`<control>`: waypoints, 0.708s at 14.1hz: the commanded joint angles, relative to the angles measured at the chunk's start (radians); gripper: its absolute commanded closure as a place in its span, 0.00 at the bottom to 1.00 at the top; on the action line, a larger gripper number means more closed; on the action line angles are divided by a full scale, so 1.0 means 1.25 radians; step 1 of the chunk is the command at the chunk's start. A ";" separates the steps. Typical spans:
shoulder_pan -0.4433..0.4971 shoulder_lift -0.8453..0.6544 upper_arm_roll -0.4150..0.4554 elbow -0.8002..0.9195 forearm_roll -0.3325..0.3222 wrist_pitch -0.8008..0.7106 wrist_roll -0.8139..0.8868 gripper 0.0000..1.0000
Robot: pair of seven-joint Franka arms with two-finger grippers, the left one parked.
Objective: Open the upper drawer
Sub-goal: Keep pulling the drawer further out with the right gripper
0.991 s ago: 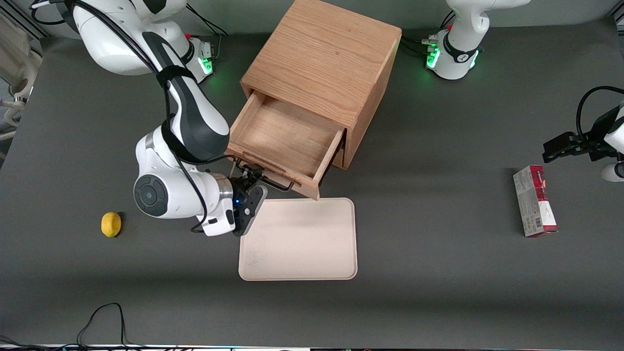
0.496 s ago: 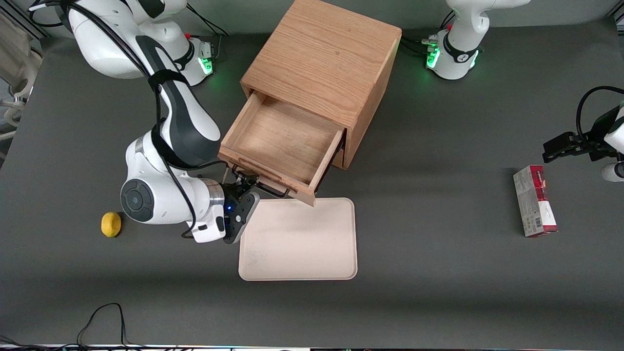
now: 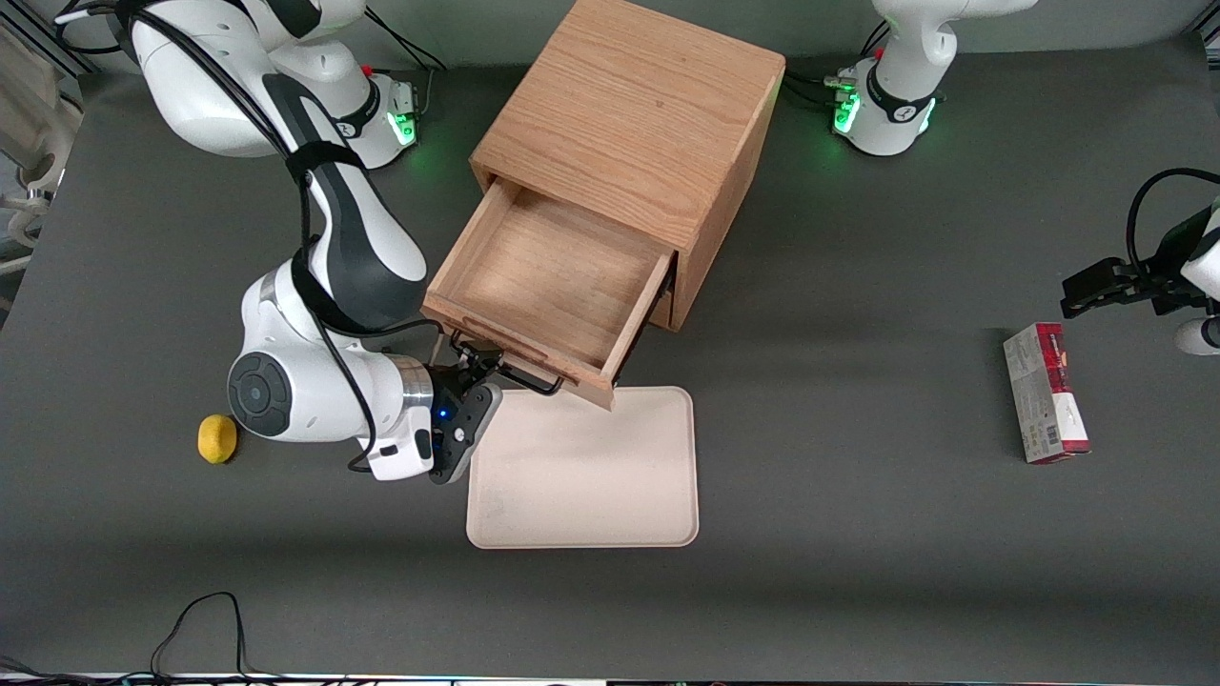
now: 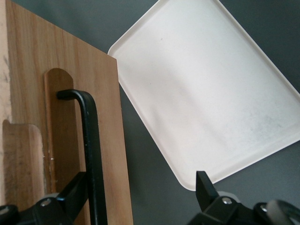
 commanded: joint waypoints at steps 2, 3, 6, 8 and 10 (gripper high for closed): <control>-0.017 0.028 0.002 0.037 0.010 0.021 -0.014 0.00; -0.018 0.029 0.002 0.037 0.010 0.022 -0.017 0.00; -0.028 0.034 0.002 0.038 0.010 0.025 -0.019 0.00; -0.032 0.036 0.002 0.043 0.010 0.026 -0.034 0.00; -0.039 0.036 0.002 0.043 0.010 0.026 -0.037 0.00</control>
